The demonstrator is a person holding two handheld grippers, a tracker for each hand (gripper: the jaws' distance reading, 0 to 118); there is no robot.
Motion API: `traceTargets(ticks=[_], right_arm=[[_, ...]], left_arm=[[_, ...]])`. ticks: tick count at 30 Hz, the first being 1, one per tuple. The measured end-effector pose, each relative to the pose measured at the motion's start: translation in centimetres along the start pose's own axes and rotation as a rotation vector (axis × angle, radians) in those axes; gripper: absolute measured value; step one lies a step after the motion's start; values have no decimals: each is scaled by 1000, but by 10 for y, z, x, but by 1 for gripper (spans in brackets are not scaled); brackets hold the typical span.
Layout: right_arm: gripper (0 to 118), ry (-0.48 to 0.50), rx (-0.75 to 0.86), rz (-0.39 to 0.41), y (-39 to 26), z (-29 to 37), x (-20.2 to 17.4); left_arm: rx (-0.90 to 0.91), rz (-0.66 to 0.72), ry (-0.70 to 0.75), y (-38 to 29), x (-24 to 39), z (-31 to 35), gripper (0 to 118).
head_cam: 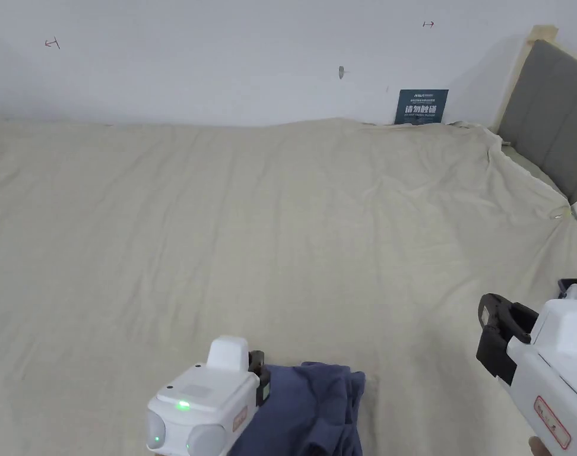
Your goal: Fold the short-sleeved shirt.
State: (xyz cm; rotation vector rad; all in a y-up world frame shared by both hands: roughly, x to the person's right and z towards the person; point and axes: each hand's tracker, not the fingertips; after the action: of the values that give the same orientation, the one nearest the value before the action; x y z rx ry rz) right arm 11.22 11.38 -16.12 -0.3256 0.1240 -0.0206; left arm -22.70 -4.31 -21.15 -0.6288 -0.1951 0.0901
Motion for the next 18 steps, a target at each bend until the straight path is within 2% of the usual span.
traceTargets(ticks=[6,18], right_arm=[[0,-8,-20,2,-5,3,6],[0,-44,-38,2,-8,13,24]], left_arm=[[-35,-52,-48,-30,34,-20,0],[-79,-35,-117,-54,95,-44,0]])
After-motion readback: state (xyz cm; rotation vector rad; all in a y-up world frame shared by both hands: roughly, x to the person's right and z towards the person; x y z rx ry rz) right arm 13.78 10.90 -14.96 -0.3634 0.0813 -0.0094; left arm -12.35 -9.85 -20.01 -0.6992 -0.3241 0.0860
